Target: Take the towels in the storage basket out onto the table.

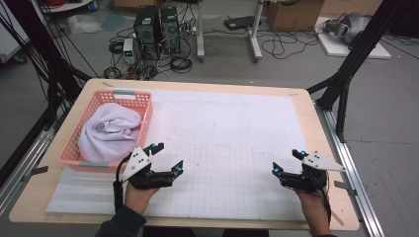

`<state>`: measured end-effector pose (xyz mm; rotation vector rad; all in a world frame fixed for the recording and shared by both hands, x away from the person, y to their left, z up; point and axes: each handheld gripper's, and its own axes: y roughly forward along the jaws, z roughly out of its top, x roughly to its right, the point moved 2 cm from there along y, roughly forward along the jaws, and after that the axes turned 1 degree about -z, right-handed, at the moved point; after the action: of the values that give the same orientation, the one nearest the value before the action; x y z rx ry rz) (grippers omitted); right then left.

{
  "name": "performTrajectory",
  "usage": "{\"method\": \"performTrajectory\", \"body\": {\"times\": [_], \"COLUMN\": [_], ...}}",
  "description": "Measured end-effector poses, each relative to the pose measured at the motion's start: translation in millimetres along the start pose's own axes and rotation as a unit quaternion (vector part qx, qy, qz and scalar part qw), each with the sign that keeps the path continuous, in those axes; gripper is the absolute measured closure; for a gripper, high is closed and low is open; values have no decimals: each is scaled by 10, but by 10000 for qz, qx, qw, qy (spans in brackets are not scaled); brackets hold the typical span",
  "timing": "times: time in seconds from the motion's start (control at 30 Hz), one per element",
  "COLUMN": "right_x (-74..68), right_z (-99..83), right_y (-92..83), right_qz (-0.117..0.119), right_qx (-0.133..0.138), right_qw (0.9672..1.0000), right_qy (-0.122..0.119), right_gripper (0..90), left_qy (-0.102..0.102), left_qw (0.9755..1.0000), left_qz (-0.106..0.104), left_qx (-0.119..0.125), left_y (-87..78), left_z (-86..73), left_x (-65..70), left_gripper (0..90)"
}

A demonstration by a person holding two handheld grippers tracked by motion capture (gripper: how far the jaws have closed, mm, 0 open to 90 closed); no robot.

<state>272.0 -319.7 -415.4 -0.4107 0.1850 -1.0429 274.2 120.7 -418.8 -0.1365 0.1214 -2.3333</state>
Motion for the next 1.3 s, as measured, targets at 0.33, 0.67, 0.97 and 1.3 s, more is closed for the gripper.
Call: {"method": "performTrajectory", "body": {"times": [0.33,0.67,0.97,1.3], "right_x": [-9,-35,-52,-80], "right_z": [-6,-32,-23,-17], "right_y": [52,110,77,86], "right_qz": [134,238,221,258], "right_qx": [1,-88,-110,-143], "right_qw": [9999,9997,9997,9996], "right_qy": [54,13,53,32], "right_gripper": [146,146,146,146], "left_qy": [-6,-51,-170,-106], "left_qw": [10000,10000,9998,9998], "left_qz": [71,59,48,125], "left_qx": [45,-24,104,107], "left_y": [-50,-35,-126,-273], "left_z": [36,33,160,423], "left_x": [-20,-46,-120,-280], "left_gripper": [120,119,121,121]}}
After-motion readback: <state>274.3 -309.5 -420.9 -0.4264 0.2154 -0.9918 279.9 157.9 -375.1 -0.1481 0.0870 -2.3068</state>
